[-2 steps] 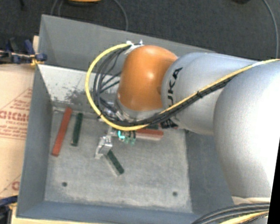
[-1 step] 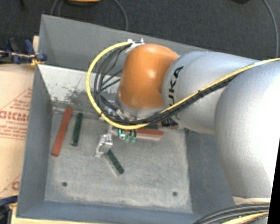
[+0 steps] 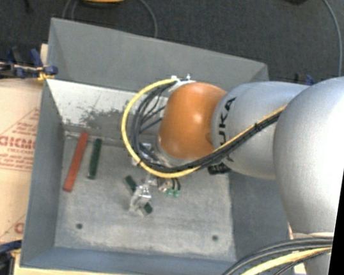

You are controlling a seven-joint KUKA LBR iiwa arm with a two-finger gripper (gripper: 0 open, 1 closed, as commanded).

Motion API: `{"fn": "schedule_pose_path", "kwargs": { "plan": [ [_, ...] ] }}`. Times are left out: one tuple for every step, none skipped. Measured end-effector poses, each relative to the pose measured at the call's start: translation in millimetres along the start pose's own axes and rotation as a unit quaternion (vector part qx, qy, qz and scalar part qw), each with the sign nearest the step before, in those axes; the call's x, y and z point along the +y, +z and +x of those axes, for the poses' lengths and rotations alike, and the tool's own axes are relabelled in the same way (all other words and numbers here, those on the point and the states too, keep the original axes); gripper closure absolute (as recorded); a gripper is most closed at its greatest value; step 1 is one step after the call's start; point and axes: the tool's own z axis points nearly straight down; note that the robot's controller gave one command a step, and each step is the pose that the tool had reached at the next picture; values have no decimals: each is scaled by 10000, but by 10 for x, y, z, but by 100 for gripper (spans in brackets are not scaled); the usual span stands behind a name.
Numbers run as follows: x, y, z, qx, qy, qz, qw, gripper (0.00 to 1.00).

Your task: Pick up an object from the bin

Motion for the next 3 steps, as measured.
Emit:
{"fn": "schedule_pose_path", "kwargs": {
  "plan": [
    [-422, 147, -403, 54, -200, -7, 9998, 100],
    [-423, 147, -405, 51, -194, -8, 9998, 100],
    [-416, -1523, -321, -10, -281, 12, 9996, 100]
  ]
}}
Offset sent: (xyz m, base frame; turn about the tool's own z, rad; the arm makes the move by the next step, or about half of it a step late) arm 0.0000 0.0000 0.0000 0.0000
